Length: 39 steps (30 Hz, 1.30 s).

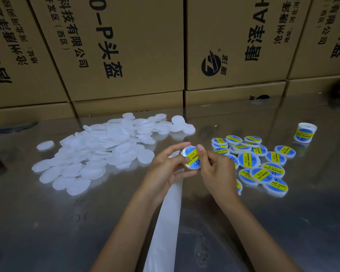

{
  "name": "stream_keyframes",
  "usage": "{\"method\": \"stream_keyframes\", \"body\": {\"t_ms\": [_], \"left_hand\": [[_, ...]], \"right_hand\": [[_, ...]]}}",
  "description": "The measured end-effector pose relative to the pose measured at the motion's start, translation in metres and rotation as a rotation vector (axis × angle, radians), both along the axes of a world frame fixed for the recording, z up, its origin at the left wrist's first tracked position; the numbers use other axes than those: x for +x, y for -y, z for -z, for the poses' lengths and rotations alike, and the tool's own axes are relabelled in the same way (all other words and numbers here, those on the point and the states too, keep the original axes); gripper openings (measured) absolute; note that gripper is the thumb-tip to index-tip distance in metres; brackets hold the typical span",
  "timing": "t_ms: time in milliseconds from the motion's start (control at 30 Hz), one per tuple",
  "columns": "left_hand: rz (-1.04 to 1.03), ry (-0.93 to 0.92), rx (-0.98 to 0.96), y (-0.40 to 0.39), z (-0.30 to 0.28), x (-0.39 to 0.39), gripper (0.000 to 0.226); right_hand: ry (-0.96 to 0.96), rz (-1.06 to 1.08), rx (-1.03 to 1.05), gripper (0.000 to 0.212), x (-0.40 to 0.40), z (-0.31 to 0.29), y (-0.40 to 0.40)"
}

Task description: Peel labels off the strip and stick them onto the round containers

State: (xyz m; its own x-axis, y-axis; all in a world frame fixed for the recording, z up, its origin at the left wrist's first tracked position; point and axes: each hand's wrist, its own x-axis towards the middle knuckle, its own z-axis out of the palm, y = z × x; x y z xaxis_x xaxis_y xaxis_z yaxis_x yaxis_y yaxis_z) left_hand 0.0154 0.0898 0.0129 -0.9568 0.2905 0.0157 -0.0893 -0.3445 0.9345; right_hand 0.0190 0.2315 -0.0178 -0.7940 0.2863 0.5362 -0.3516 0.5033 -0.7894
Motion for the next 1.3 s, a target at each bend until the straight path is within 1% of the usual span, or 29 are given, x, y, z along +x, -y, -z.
{"method": "stream_keyframes", "body": {"t_ms": [100, 200, 267, 333, 400, 467, 533, 567, 667, 733, 767, 867, 933, 1067, 1133, 1233, 1300], "left_hand": [[-0.050, -0.122, -0.202, 0.0030, 0.0014, -0.0001, 0.034], [-0.081, -0.177, -0.290, 0.0039, 0.0015, 0.0003, 0.037], [-0.086, -0.190, -0.278, 0.0045, 0.0013, 0.0009, 0.041], [-0.085, -0.187, -0.225, 0.0053, 0.0000, 0.0017, 0.037], [-0.106, -0.166, -0.170, 0.0067, -0.0019, 0.0019, 0.031], [-0.149, -0.133, -0.131, 0.0076, -0.0022, 0.0015, 0.027], [-0.198, -0.111, -0.125, 0.0072, -0.0020, 0.0014, 0.022], [-0.223, -0.105, -0.131, 0.0067, -0.0017, 0.0015, 0.018], [-0.300, -0.093, -0.137, 0.0059, -0.0009, 0.0017, 0.005], [-0.310, -0.094, -0.150, 0.0051, 0.0000, 0.0013, 0.005], [-0.307, -0.102, -0.162, 0.0046, 0.0001, 0.0014, 0.005], [-0.289, -0.128, -0.192, 0.0030, 0.0003, 0.0017, 0.010], [-0.240, -0.141, -0.221, 0.0030, -0.0003, 0.0019, 0.011], [-0.049, -0.171, -0.317, 0.0056, -0.0016, 0.0012, 0.035], [-0.010, -0.197, -0.337, 0.0086, -0.0028, 0.0010, 0.040], [-0.075, -0.203, -0.335, 0.0107, -0.0044, 0.0011, 0.037], [-0.150, -0.189, -0.318, 0.0096, -0.0037, 0.0005, 0.033]], "right_hand": [[0.023, -0.020, -0.039, 0.055, -0.0011, -0.0022, -0.0020], [0.051, -0.079, -0.133, 0.054, -0.0007, -0.0055, -0.0006], [0.089, -0.152, -0.212, 0.055, -0.0002, -0.0073, 0.0007], [0.128, -0.264, -0.285, 0.050, 0.0007, -0.0091, 0.0001], [0.133, -0.383, -0.290, 0.036, 0.0029, -0.0105, 0.0005], [0.140, -0.491, -0.244, 0.019, 0.0027, -0.0087, 0.0023], [0.145, -0.541, -0.215, 0.027, 0.0018, -0.0072, 0.0033], [0.152, -0.547, -0.208, 0.028, 0.0018, -0.0074, 0.0029], [0.152, -0.566, -0.162, 0.017, 0.0017, -0.0083, -0.0001], [0.141, -0.568, -0.187, 0.012, 0.0020, -0.0081, -0.0001], [0.135, -0.562, -0.210, 0.012, 0.0019, -0.0079, 0.0001], [0.116, -0.517, -0.257, 0.021, 0.0028, -0.0087, 0.0007], [0.106, -0.467, -0.296, 0.024, 0.0020, -0.0086, 0.0001], [0.105, -0.406, -0.329, 0.029, 0.0010, -0.0062, 0.0002], [0.112, -0.417, -0.320, 0.031, 0.0024, -0.0062, 0.0020], [0.155, -0.435, -0.316, 0.036, 0.0036, -0.0078, 0.0057], [0.197, -0.432, -0.355, 0.038, 0.0033, -0.0099, 0.0054]]}}
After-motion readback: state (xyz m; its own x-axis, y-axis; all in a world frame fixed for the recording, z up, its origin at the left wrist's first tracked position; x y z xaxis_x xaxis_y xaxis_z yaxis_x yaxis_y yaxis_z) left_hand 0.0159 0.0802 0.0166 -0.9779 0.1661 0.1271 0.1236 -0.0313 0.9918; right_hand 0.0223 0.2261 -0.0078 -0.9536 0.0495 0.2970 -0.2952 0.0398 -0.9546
